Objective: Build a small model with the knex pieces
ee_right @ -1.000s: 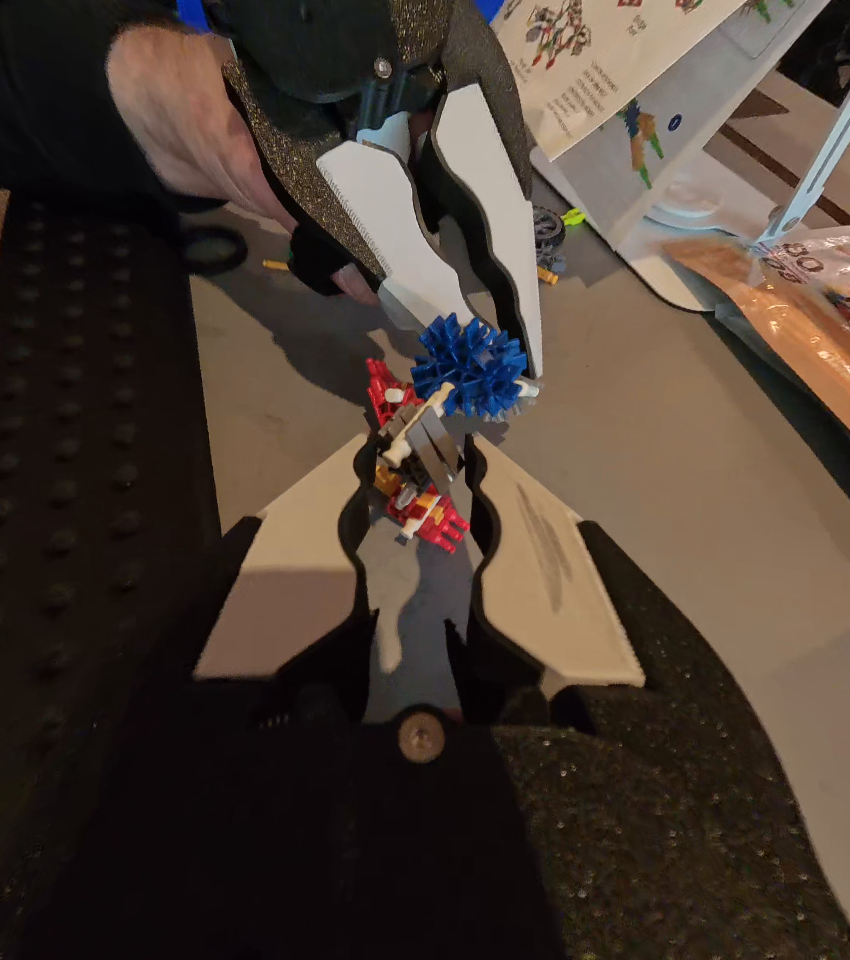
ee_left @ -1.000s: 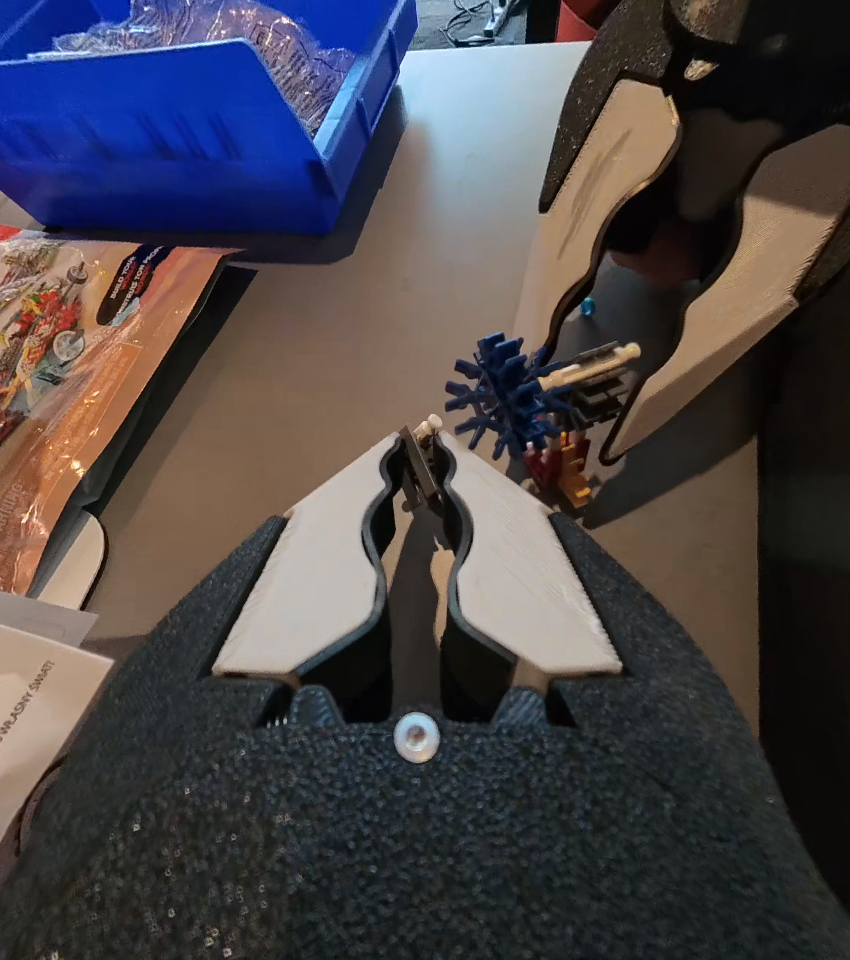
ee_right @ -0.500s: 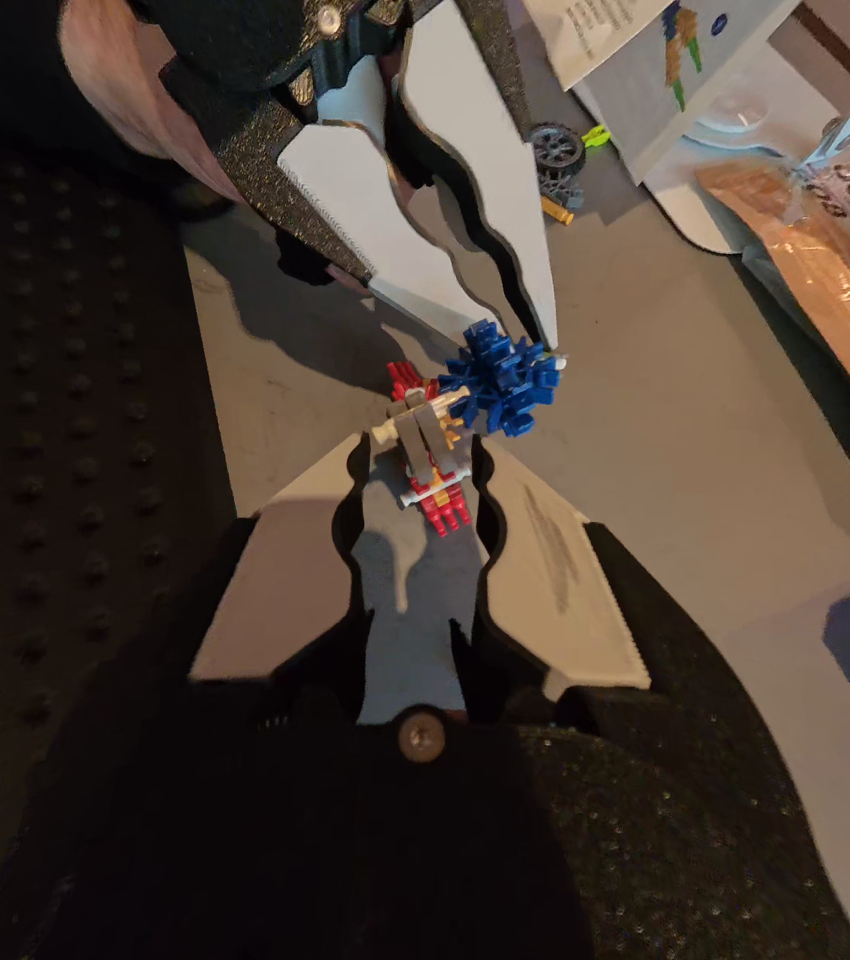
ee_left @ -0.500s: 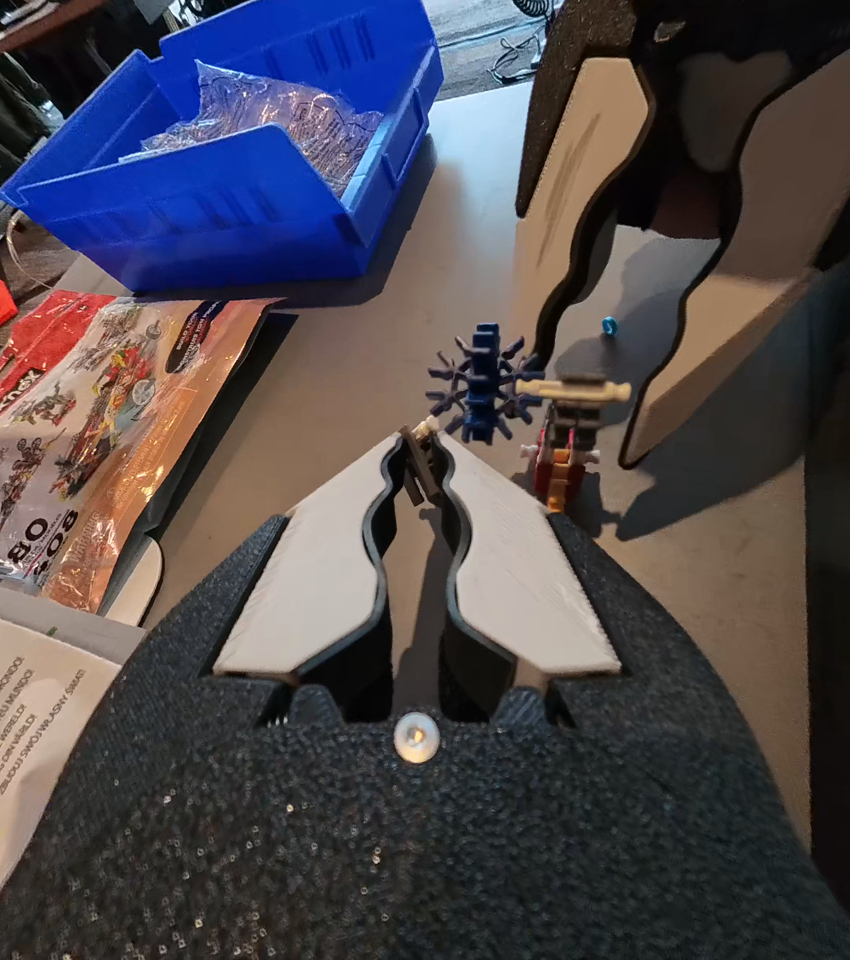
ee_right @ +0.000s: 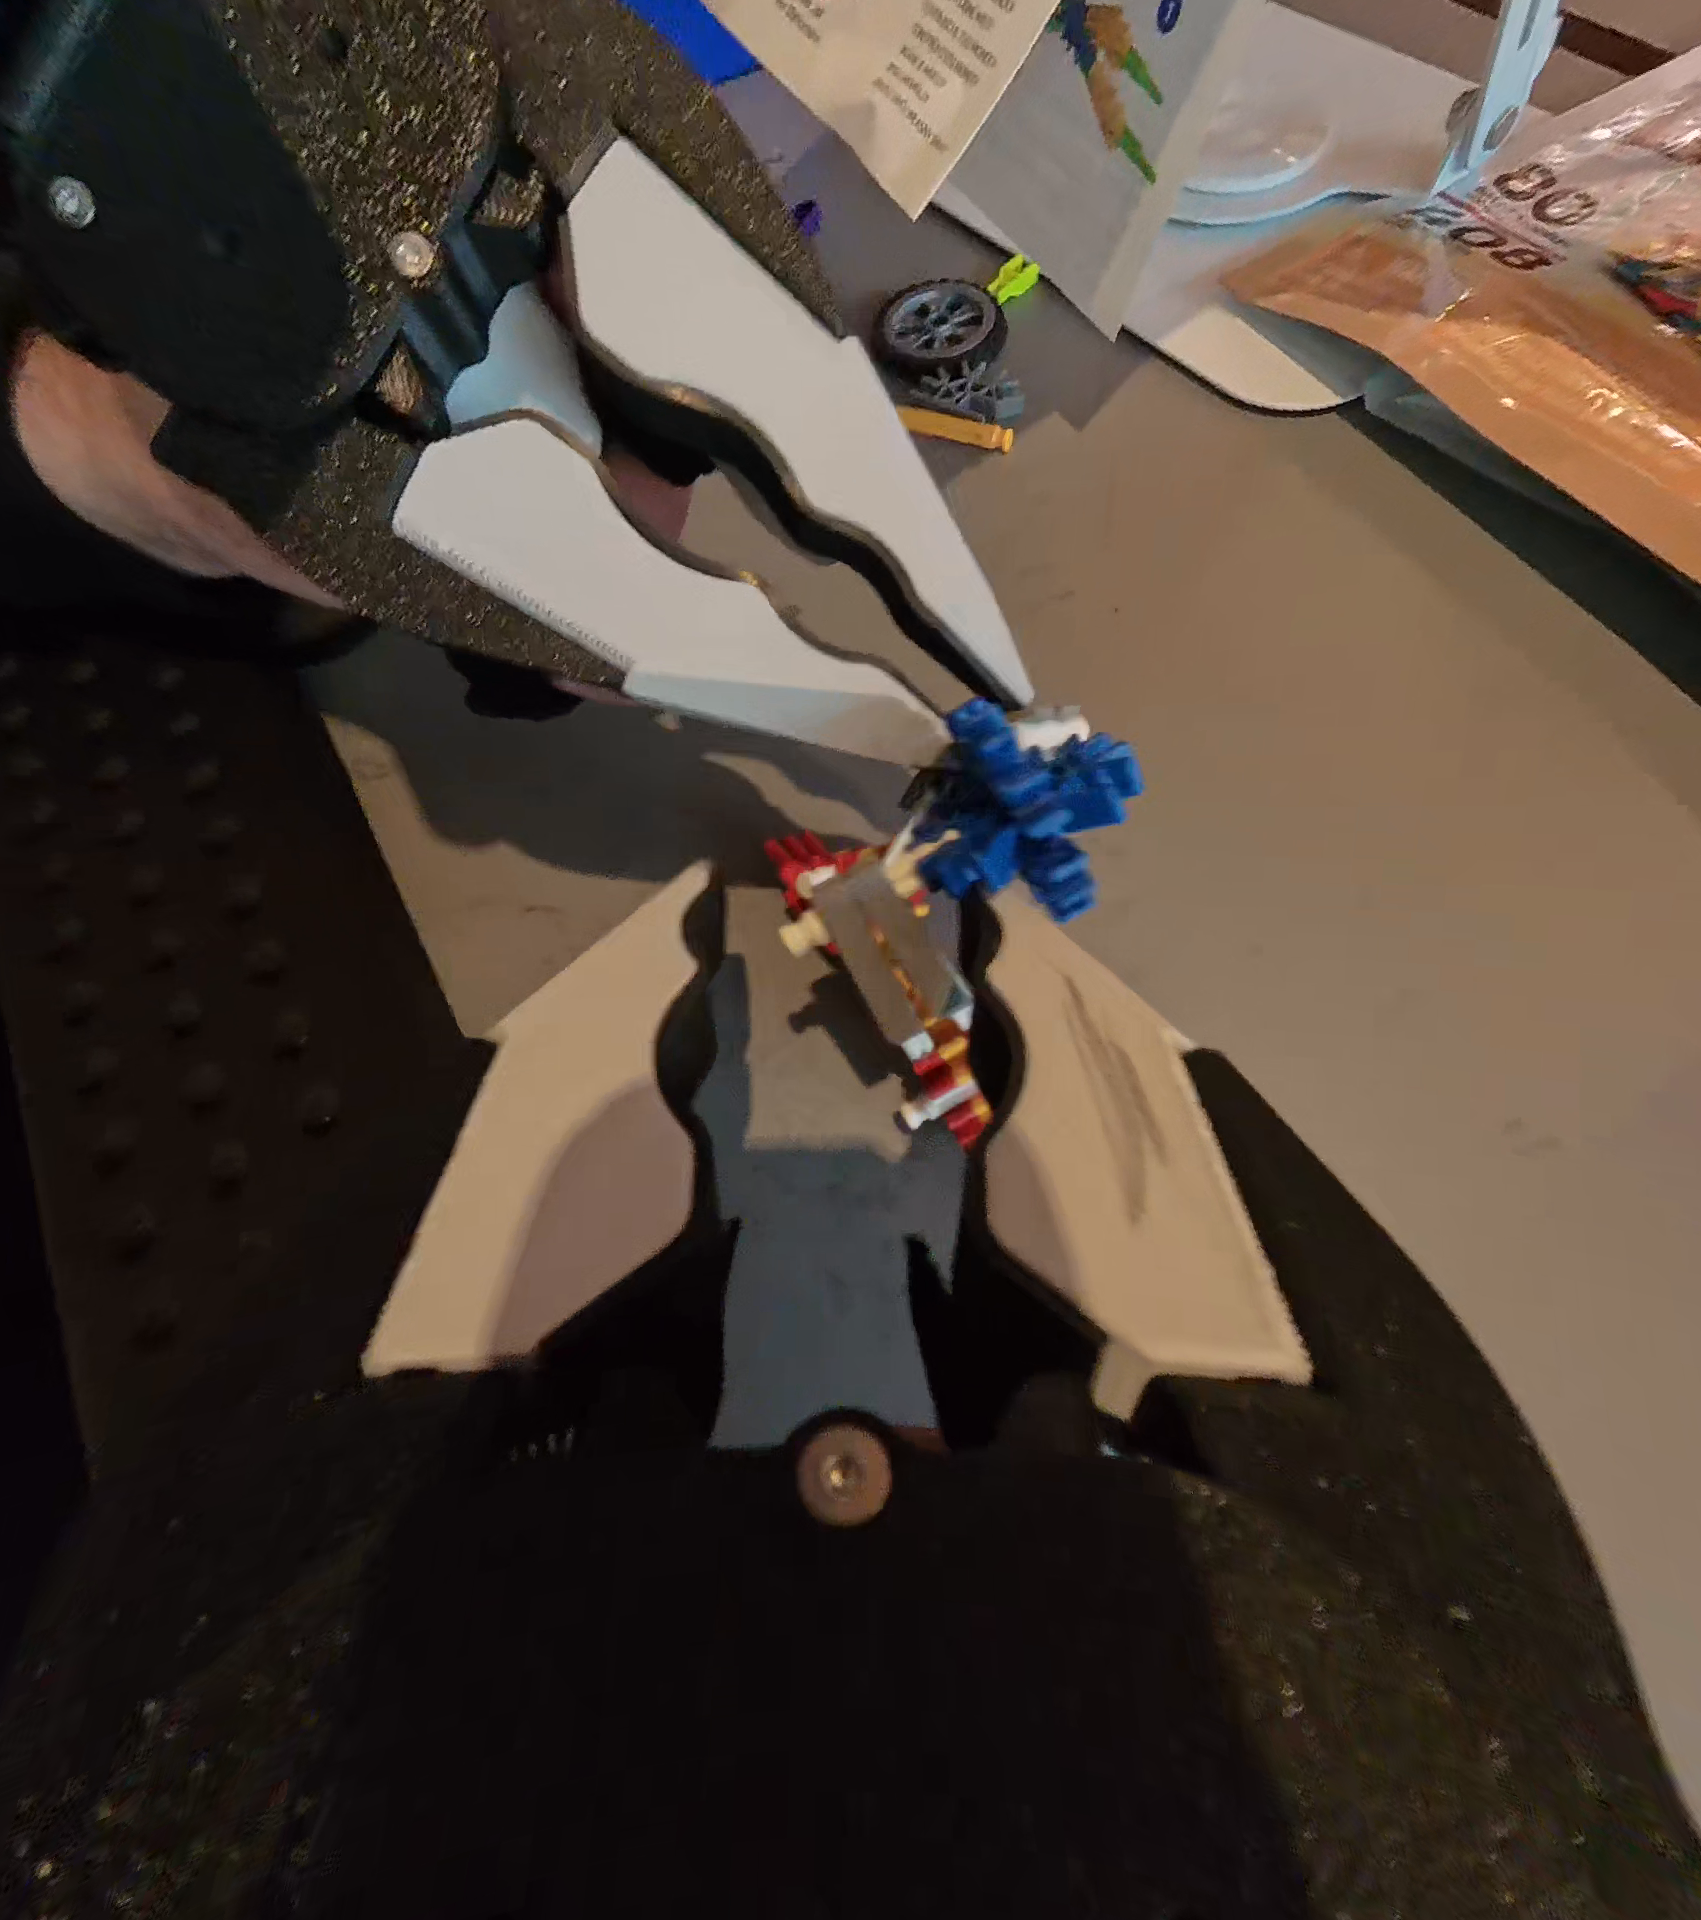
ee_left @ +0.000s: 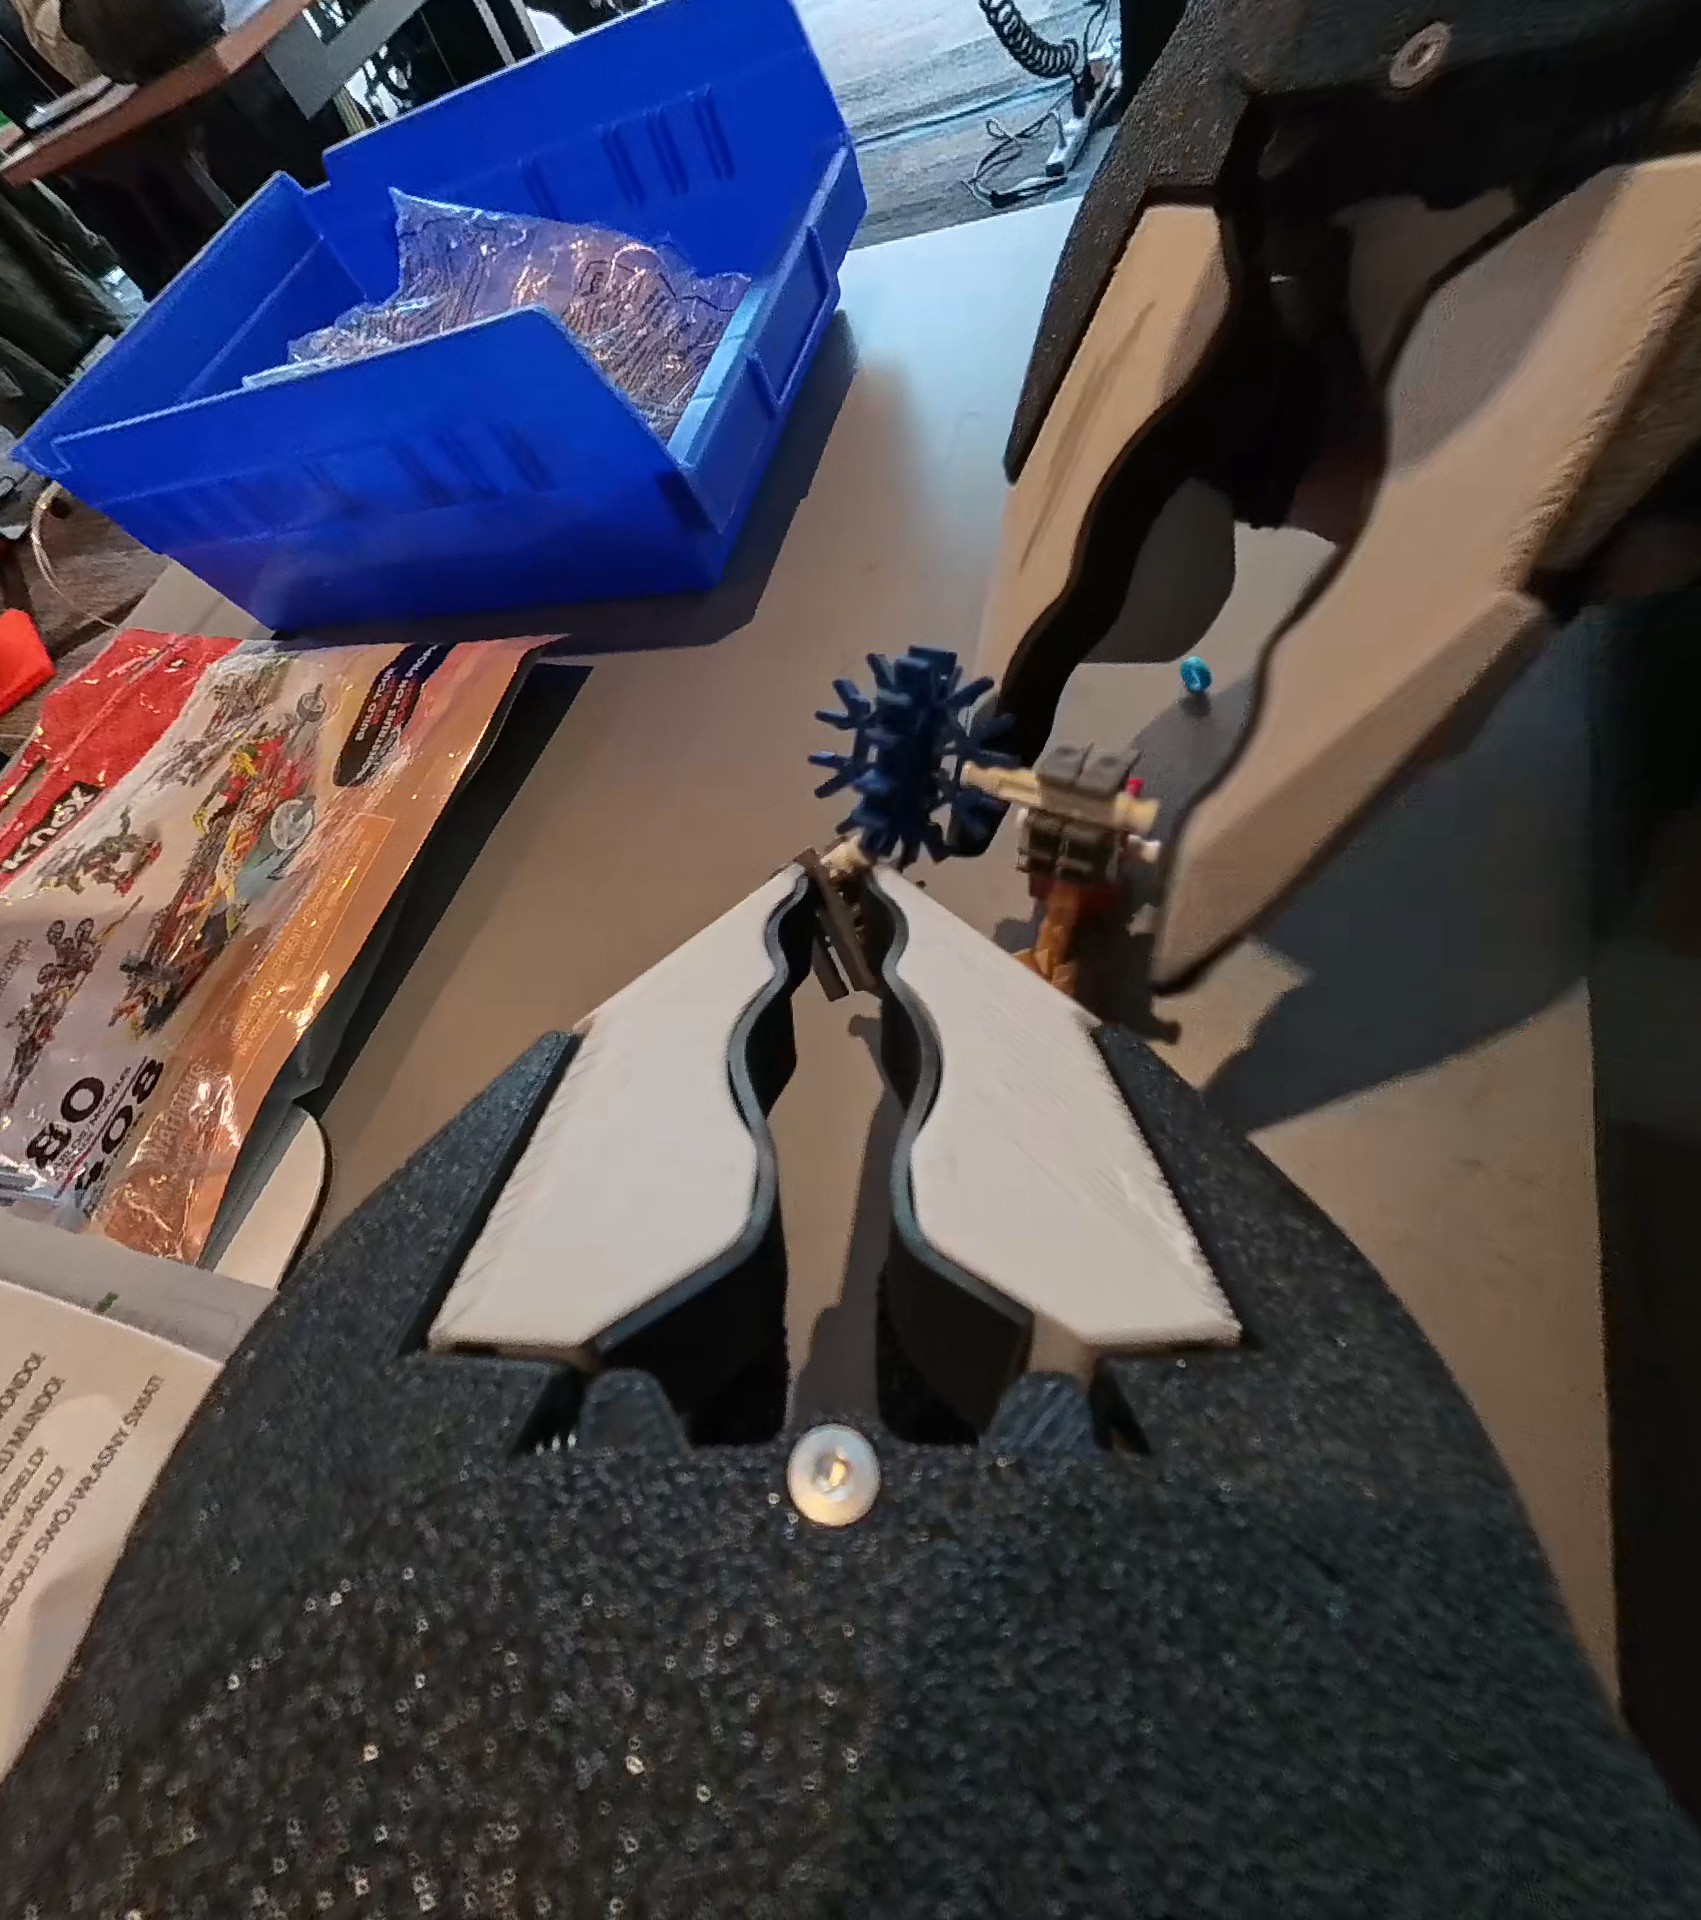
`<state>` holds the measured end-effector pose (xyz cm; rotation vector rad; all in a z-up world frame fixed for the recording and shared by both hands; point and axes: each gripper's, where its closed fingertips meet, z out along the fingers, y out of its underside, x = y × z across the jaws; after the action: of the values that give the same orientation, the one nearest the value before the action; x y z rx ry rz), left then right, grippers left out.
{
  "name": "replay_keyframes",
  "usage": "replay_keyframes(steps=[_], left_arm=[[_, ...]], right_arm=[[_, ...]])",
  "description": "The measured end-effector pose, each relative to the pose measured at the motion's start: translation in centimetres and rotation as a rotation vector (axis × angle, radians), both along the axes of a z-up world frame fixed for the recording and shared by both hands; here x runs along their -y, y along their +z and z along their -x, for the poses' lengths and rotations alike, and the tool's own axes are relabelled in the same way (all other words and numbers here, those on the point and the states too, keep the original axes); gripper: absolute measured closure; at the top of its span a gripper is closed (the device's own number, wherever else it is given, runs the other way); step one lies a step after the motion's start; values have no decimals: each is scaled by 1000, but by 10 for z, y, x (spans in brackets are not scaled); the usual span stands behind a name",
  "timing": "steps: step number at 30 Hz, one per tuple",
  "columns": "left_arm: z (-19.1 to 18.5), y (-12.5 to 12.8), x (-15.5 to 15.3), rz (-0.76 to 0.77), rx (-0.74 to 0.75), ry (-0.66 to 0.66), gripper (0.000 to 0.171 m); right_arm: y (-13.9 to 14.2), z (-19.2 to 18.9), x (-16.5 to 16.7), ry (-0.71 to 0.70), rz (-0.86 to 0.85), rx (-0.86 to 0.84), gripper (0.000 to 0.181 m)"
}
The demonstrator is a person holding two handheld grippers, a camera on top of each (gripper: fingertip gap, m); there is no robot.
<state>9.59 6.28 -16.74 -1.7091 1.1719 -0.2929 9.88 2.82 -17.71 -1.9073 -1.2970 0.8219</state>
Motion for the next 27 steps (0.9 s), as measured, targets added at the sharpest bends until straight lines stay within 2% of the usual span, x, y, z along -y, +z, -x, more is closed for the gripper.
replay_keyframes(steps=[1, 3, 8, 16, 20, 22, 27], left_arm=[[-1, 0, 1, -5, -3, -1, 164], [-1, 0, 1, -19, -16, -1, 164], [0, 4, 3, -34, -4, -5, 165], [7, 24, -2, -165, 33, 1, 171], [2, 16, 2, -205, -41, -36, 171], [3, 19, 1, -242, -53, -36, 171], [-2, 15, -14, -122, -14, -43, 150]], right_arm=[[0, 0, -2, -13, -9, 0, 149], [-2, -1, -3, -12, -7, 3, 151], [-1, -4, -2, 53, 33, -11, 152], [0, -21, 14, 316, 133, -8, 152], [-1, -24, 17, 370, 154, 10, 152], [-1, -27, 18, 388, 148, 23, 152], [-1, -39, 24, 422, 155, 30, 152]])
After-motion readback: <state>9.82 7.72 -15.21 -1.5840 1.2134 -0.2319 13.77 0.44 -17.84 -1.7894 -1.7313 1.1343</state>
